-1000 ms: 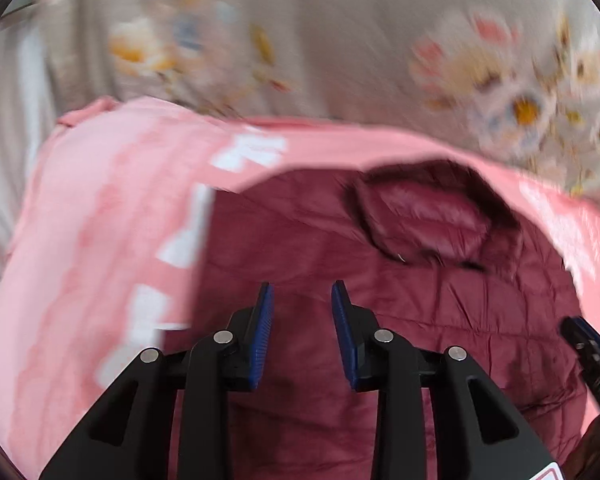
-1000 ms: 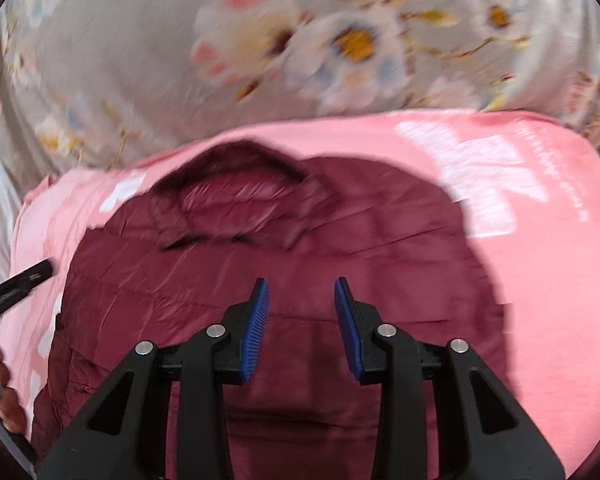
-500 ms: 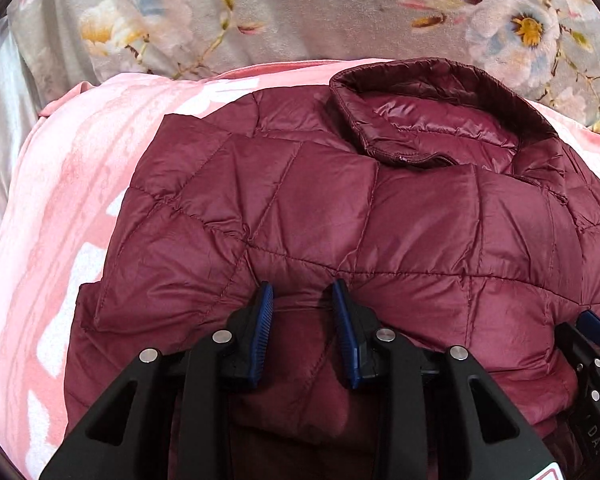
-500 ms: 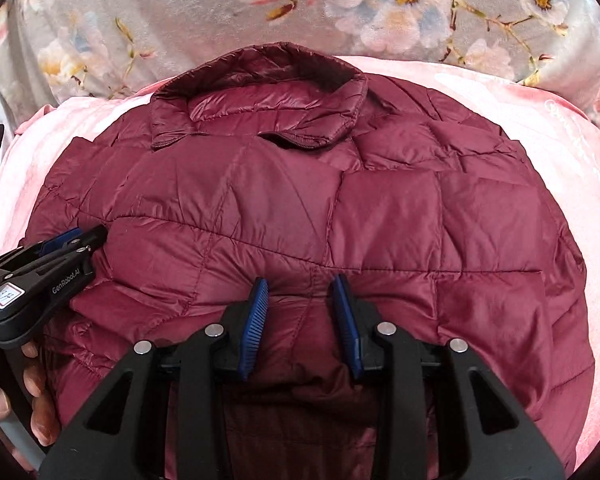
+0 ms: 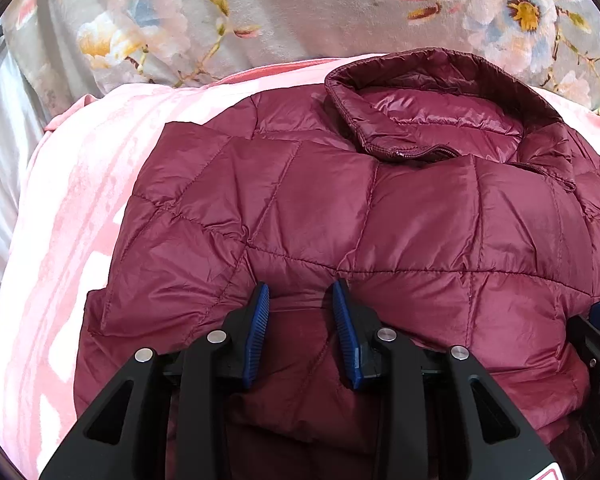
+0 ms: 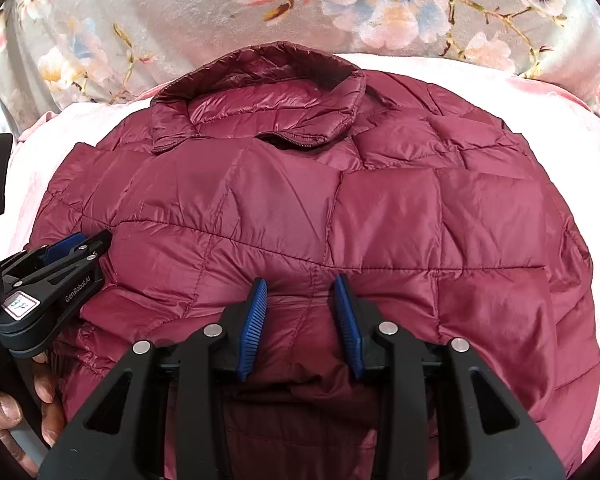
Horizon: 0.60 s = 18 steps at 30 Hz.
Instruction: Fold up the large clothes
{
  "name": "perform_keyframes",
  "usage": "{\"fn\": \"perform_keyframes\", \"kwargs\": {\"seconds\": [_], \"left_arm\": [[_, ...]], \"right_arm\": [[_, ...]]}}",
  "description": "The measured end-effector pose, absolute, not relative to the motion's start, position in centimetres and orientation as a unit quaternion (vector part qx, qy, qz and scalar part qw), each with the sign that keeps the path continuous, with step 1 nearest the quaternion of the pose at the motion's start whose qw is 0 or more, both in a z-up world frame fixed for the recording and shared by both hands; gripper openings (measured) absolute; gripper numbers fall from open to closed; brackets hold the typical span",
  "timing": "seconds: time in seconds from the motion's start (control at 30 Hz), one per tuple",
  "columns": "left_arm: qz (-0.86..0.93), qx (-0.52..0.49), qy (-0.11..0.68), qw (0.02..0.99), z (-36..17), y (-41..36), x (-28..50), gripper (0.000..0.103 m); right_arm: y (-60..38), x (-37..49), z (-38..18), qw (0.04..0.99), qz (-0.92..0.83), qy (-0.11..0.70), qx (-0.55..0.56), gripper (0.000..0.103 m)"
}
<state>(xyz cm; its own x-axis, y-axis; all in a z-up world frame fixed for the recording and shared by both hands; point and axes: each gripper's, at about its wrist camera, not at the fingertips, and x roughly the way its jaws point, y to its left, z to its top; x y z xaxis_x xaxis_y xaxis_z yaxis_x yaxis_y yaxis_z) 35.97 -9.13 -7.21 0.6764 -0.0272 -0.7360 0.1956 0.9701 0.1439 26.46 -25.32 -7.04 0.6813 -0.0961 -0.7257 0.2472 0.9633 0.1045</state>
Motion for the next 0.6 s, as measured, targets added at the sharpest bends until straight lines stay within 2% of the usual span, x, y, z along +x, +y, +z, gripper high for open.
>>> {"fn": "perform_keyframes", "kwargs": {"seconds": [0.17, 0.3, 0.43, 0.47, 0.53, 0.57, 0.6], "left_arm": [[-0.059, 0.108, 0.397, 0.909, -7.3, -9.2, 35.9, 0.034], [-0.076, 0.082, 0.401, 0.909, -6.8, -8.3, 36.0, 0.036], [-0.116, 0.05, 0.417, 0.9, -5.1, -6.9, 36.9, 0.042], [-0.122, 0.037, 0.418, 0.899, -4.2, -6.6, 37.6, 0.045], [-0.131, 0.01, 0.421, 0.897, -2.8, -6.5, 39.0, 0.057], [-0.138, -0.008, 0.426, 0.894, -2.1, -6.7, 40.1, 0.067], [-0.144, -0.02, 0.43, 0.891, -1.8, -6.9, 40.9, 0.071]], "right_arm": [[-25.4, 26.4, -7.0, 0.912, -0.091, 0.387, 0.102, 0.034], [-26.2, 25.9, -6.5, 0.916, -0.056, 0.373, 0.137, 0.05], [-28.8, 25.5, -4.6, 0.912, -0.031, 0.354, 0.206, 0.05], [-29.7, 25.9, -4.0, 0.91, -0.028, 0.348, 0.225, 0.05], [-31.5, 27.2, -3.1, 0.902, -0.022, 0.339, 0.267, 0.052], [-32.5, 28.1, -3.0, 0.894, -0.015, 0.334, 0.297, 0.052], [-33.4, 29.0, -2.9, 0.887, -0.01, 0.33, 0.323, 0.052]]}}
